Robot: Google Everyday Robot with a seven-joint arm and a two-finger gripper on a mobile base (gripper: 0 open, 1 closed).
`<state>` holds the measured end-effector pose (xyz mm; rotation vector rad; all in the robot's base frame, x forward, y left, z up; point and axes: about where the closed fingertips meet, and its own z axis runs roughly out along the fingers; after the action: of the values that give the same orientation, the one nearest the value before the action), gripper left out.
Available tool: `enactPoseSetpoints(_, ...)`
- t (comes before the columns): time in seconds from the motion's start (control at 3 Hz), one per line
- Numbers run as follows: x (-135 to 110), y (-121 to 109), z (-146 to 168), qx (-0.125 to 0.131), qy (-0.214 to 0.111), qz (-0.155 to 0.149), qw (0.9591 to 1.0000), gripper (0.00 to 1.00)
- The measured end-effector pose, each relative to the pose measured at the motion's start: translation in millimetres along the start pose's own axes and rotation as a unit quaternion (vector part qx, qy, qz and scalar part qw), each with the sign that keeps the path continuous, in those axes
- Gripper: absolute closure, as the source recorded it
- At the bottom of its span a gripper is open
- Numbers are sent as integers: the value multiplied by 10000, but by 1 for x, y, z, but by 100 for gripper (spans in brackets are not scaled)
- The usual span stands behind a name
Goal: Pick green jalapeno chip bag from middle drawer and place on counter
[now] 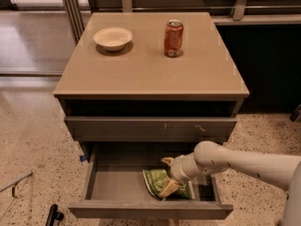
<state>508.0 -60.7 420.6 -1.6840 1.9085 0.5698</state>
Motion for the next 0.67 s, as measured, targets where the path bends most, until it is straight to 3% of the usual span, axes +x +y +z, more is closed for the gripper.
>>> enactPoseSetpoints(0.67,12,8,23,-249,62,57,9997,17)
